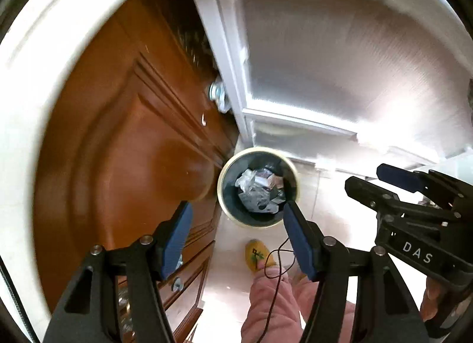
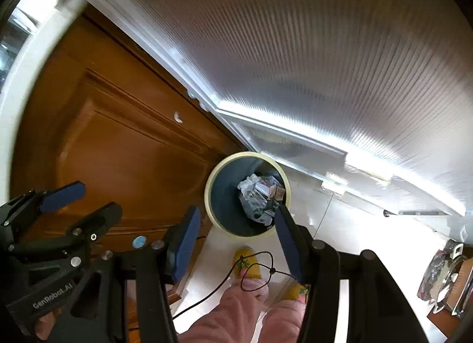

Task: Collect trash
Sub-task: 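Raise both tools back up toward the counter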

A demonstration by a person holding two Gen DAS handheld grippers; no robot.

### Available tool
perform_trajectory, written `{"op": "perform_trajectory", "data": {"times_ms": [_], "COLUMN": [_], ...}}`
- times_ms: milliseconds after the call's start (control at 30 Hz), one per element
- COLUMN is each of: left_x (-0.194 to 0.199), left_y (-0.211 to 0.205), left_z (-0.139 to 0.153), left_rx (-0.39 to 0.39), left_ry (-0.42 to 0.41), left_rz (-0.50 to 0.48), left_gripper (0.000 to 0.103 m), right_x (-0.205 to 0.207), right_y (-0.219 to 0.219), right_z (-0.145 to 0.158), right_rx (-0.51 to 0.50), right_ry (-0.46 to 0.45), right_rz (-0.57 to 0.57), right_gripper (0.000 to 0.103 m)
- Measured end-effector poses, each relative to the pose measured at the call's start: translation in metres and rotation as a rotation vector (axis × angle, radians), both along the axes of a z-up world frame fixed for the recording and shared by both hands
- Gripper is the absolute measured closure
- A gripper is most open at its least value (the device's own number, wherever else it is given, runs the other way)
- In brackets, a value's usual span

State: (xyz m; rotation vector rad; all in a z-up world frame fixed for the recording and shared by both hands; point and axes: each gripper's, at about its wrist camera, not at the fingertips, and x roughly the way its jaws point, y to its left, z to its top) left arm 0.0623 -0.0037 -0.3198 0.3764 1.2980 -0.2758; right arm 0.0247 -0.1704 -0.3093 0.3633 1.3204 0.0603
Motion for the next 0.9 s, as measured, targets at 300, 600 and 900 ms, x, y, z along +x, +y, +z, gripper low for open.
{"op": "perform_trajectory", "data": {"times_ms": [300, 600, 900], "left_x": [-0.022, -0.012, 0.013], "left_y": [0.000, 0.022, 0.051], "left_z": [0.122, 0.238, 0.293], "left_rx": [-0.071, -0.116, -0.177], "left_ry": [-0.145, -0.323, -0.414], "left_rz": [-0.055, -0.053, -0.059], "left_gripper": [0.041, 0.041, 0.041], "right_x": [-0.019, -0.022, -0.005], "right_y": [0.005, 0.012, 0.016], "right_z": [0.119, 0.218, 0.282], "right_rx": [0.000, -0.058, -0.177], "right_ry": [-0.120, -0.302, -0.442], "right_rz": [0.054, 0.086, 0.055], "right_gripper": [0.050, 0.050, 0.050]}}
